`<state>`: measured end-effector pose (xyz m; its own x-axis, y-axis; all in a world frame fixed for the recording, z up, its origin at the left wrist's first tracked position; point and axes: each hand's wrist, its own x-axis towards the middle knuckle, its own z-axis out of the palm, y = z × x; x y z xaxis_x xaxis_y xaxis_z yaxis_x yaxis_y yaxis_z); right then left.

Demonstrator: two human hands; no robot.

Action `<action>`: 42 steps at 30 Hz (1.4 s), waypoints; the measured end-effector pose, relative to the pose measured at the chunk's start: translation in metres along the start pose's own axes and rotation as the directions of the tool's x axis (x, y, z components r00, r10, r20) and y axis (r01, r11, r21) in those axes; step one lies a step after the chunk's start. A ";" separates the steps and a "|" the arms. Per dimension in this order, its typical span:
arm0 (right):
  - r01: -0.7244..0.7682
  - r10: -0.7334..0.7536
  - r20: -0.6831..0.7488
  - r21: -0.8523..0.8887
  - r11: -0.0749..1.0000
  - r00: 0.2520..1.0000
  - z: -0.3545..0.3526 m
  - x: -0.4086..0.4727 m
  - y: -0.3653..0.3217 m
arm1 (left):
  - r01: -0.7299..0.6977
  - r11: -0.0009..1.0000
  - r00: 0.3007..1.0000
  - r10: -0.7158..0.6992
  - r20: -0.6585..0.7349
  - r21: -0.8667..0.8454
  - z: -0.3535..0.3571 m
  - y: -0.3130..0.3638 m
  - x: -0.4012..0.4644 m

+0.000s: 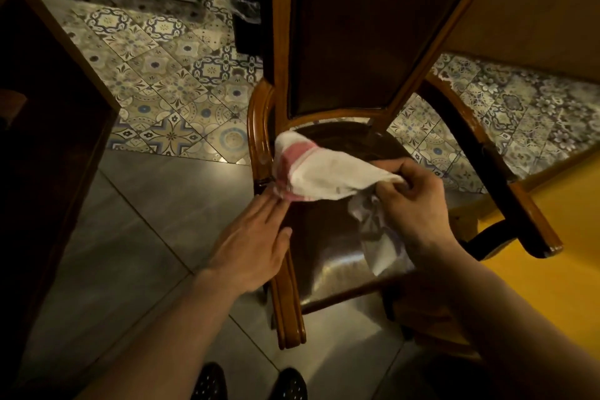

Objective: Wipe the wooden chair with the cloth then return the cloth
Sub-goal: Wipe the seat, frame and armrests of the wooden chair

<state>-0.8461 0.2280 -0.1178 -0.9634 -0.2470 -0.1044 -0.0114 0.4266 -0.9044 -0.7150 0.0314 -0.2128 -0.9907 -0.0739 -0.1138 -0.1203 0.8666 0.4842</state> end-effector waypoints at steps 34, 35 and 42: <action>0.959 -0.272 0.919 -0.274 0.075 0.284 0.142 0.169 0.011 | 0.054 0.982 0.996 -0.040 -0.079 0.180 0.022 0.005 0.001; 0.949 -0.260 0.912 -0.307 0.075 0.316 0.144 0.172 0.008 | 0.057 0.982 0.996 -0.043 -0.077 0.180 0.022 0.006 0.001; 0.892 -0.271 0.854 -0.393 0.224 0.445 0.156 0.172 -0.011 | 0.044 0.979 0.995 -0.024 -0.101 0.199 0.022 0.003 0.000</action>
<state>-0.9697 0.0456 -0.1903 -0.1968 -0.9682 -0.1543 -0.9670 0.2177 -0.1328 -0.7144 0.0450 -0.2299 -0.9888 -0.1445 -0.0370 -0.1489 0.9434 0.2963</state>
